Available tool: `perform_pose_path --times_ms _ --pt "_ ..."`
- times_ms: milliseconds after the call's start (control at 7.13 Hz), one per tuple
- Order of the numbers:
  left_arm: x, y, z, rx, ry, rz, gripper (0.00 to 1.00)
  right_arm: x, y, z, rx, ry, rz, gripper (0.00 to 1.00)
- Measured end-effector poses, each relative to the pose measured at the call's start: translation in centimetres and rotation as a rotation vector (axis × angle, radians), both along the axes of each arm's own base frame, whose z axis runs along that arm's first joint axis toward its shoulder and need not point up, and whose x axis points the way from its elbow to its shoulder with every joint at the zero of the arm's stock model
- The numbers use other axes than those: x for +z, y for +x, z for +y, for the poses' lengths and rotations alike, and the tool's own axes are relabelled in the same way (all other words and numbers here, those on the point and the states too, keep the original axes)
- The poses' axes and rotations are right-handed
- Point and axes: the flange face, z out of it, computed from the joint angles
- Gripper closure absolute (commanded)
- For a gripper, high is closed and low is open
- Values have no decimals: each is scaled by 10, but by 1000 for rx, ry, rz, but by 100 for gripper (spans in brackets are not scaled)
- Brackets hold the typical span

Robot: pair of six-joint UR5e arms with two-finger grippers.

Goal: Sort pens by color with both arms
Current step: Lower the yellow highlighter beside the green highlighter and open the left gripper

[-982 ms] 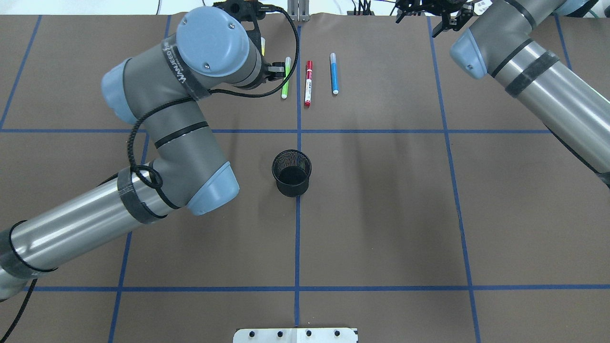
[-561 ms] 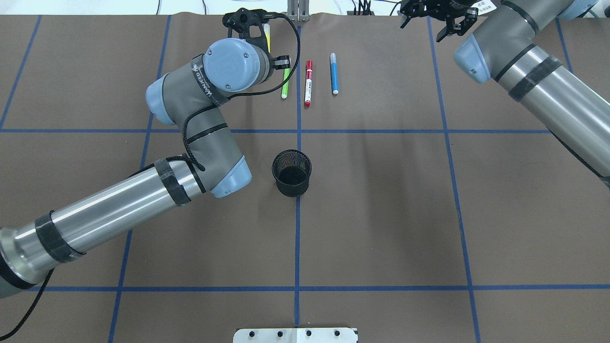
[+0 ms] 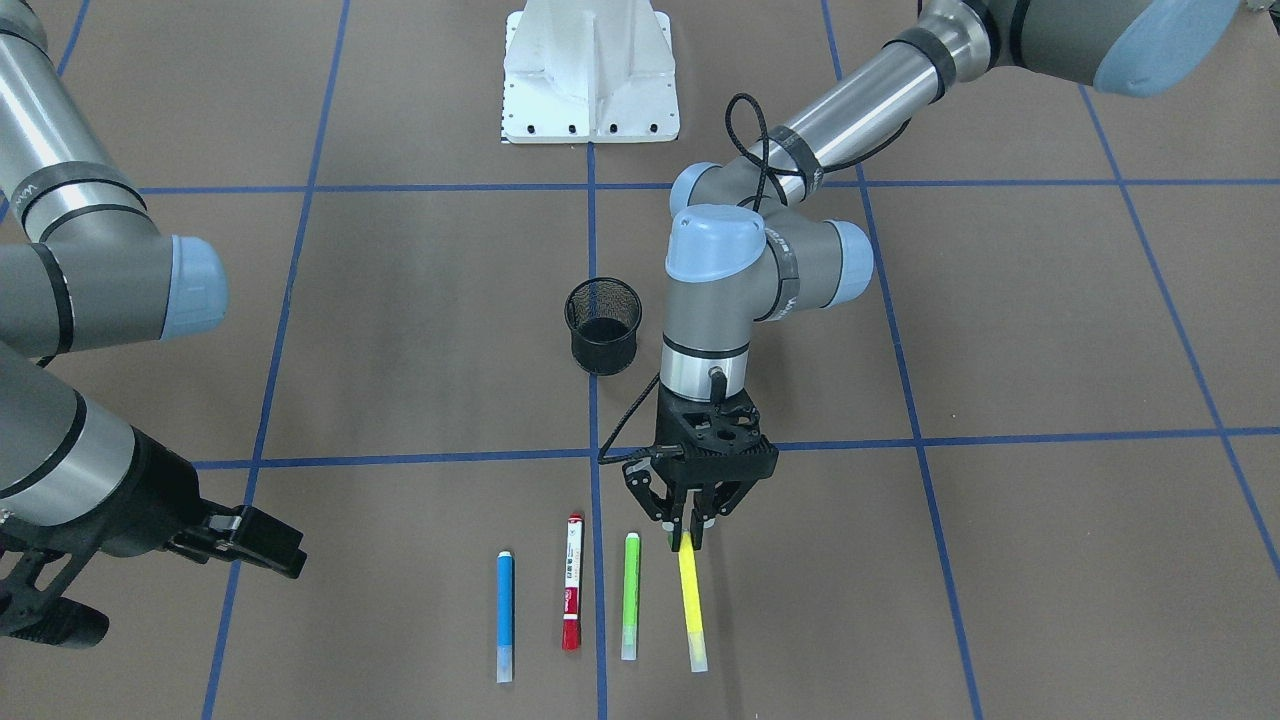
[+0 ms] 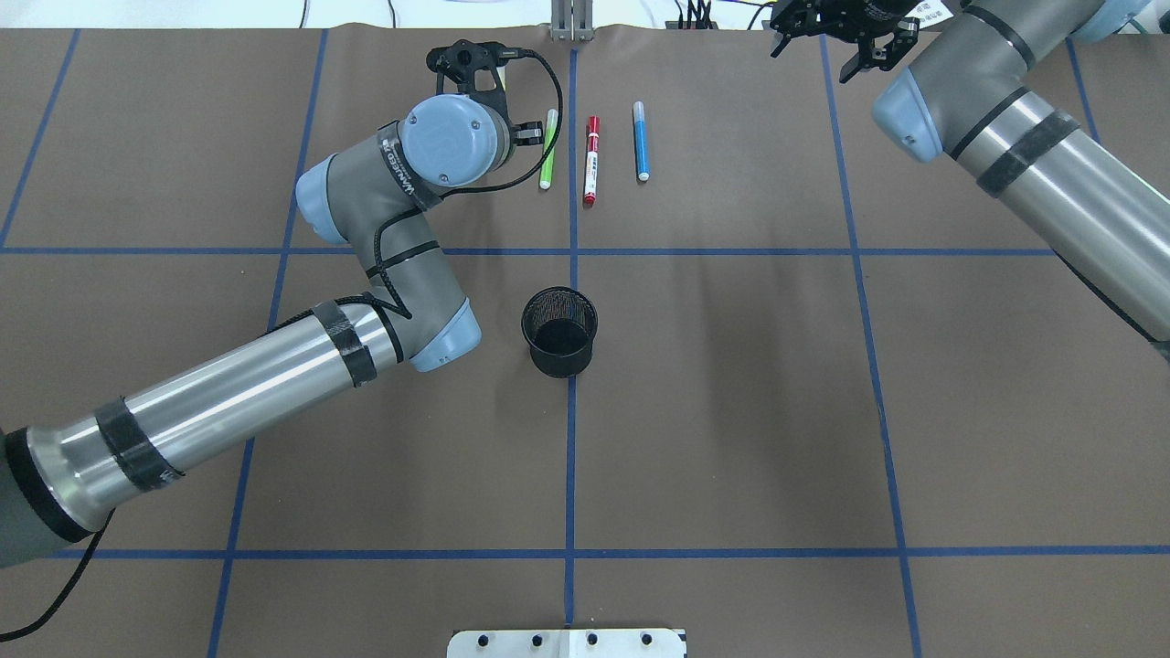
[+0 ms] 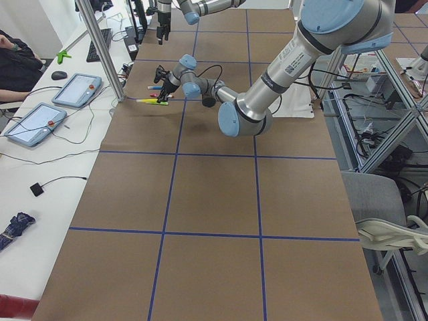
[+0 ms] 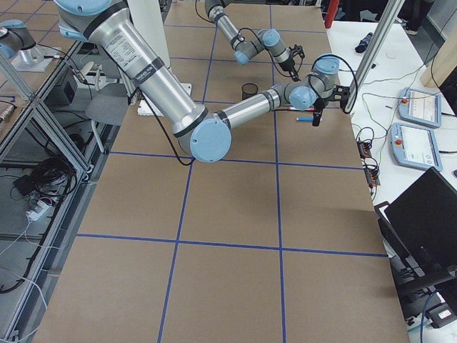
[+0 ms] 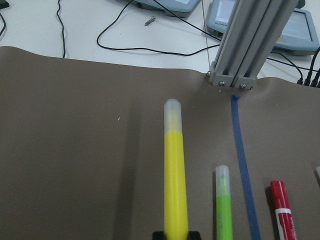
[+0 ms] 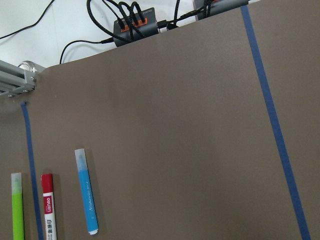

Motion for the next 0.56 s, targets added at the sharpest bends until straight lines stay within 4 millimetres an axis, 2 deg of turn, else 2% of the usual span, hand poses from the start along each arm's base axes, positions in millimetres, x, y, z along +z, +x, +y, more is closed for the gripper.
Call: perform_pose_path --times_ms 281,561 --pt "3 10 4 22 -13 -3 0 -3 0 0 0 5 -2 0" --pt "5 18 9 37 -20 -5 0 -6 -1 -1 -9 22 0 0"
